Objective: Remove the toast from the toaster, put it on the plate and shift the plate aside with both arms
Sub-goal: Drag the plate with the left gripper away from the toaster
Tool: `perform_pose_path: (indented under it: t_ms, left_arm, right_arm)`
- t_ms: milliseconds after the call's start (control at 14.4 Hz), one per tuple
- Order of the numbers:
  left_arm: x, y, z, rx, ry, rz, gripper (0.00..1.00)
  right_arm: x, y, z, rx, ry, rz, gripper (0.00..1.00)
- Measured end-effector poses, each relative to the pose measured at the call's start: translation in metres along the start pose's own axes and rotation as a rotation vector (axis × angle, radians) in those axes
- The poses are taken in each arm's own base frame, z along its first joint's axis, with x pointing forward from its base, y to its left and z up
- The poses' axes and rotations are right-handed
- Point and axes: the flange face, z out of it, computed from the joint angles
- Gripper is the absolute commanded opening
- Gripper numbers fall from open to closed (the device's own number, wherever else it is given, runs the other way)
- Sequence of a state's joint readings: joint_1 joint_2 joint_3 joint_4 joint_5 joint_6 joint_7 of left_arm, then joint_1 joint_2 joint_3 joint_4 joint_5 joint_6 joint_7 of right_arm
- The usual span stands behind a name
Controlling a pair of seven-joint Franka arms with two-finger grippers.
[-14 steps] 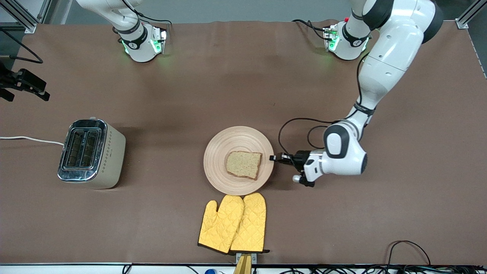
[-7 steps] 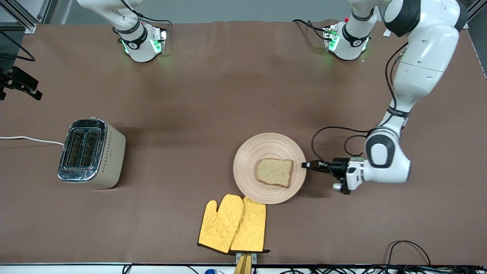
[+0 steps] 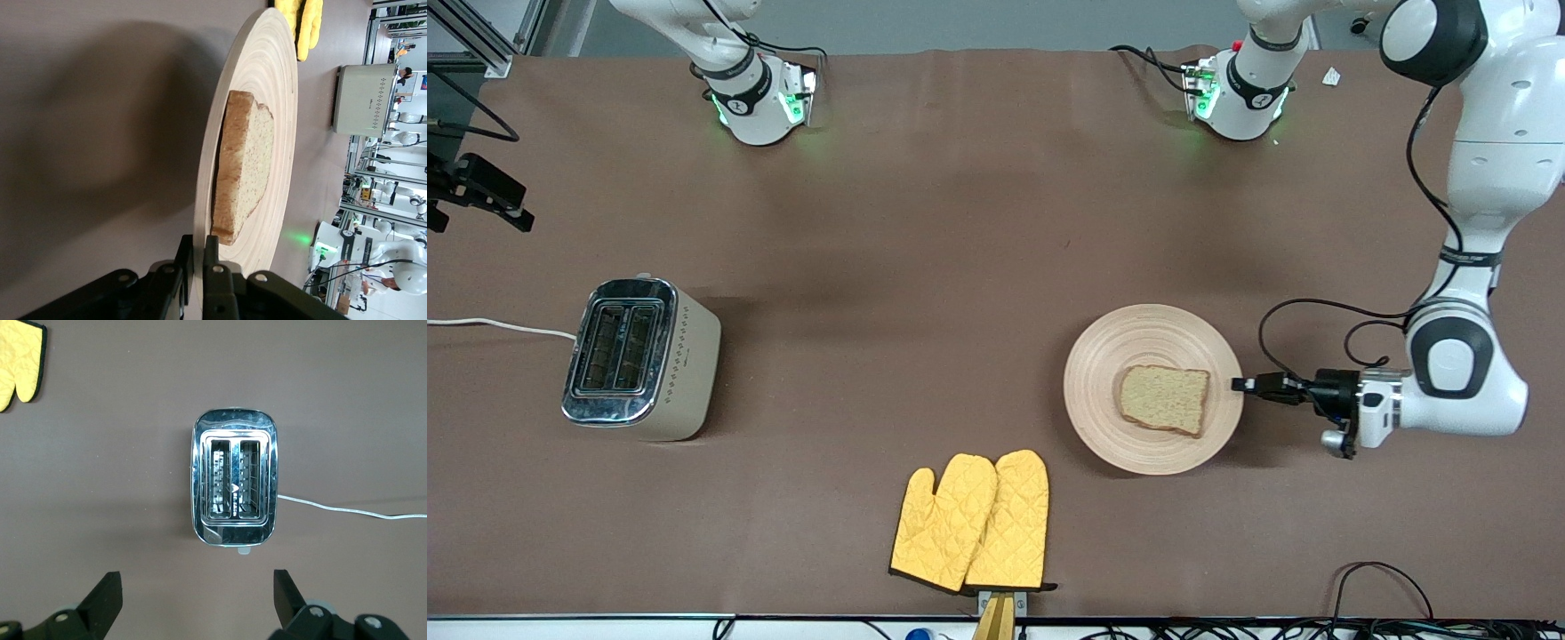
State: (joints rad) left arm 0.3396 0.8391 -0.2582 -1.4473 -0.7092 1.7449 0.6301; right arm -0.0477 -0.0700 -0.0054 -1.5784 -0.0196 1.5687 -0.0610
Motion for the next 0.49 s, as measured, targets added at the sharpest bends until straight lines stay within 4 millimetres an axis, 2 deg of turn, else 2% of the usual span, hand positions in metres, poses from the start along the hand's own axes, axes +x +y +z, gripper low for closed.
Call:
perform_pose_path:
  t_ms: [209, 487]
  left_arm:
    - [-0.015, -0.028, -0.038, 0.008, 0.045, 0.009, 0.00]
    - [-0.043, -0.071, -0.085, 0.020, 0.108, 0.019, 0.00]
  right_arm:
    - [0.000, 0.007, 0.004, 0.014, -0.010, 0.019, 1.00]
    - [-0.002, 0.036, 0.019, 0.050, -0.037, 0.081, 1.00]
